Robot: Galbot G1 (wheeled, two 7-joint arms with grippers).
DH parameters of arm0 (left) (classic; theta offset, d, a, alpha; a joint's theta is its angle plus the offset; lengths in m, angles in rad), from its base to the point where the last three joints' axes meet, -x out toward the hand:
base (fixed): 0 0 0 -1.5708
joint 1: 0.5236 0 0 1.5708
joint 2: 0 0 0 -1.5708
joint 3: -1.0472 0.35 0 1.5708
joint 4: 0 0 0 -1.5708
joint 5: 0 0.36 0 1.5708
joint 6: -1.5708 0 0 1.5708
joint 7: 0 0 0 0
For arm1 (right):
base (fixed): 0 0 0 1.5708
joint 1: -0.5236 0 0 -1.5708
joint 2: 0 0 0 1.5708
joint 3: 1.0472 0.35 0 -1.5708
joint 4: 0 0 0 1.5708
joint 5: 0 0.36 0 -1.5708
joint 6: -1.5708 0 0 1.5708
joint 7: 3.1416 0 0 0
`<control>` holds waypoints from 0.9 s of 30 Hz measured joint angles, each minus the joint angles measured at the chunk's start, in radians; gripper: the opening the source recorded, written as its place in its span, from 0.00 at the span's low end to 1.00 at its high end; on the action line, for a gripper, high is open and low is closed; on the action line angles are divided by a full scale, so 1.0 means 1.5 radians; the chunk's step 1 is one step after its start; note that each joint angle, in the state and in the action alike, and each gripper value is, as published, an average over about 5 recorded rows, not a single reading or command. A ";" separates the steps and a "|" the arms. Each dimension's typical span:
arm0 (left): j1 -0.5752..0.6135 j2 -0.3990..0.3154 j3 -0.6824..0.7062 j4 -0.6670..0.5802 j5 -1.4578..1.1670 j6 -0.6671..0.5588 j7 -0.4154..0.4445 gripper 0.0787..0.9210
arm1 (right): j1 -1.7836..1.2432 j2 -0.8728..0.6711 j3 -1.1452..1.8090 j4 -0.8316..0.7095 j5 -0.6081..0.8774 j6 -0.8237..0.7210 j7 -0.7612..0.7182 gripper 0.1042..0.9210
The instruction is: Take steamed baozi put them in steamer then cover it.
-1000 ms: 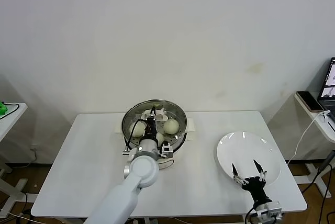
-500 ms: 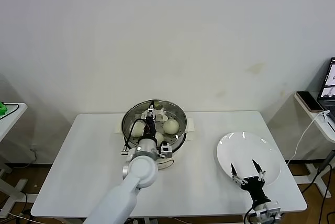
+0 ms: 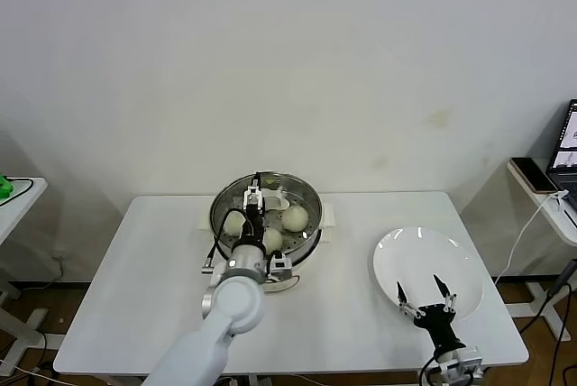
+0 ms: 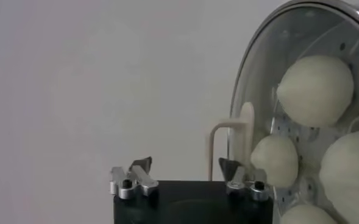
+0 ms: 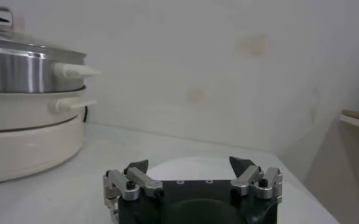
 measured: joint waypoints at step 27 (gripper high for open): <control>0.230 -0.014 -0.119 -0.227 -0.137 -0.079 -0.093 0.88 | -0.012 -0.016 -0.007 0.000 0.012 0.013 0.016 0.88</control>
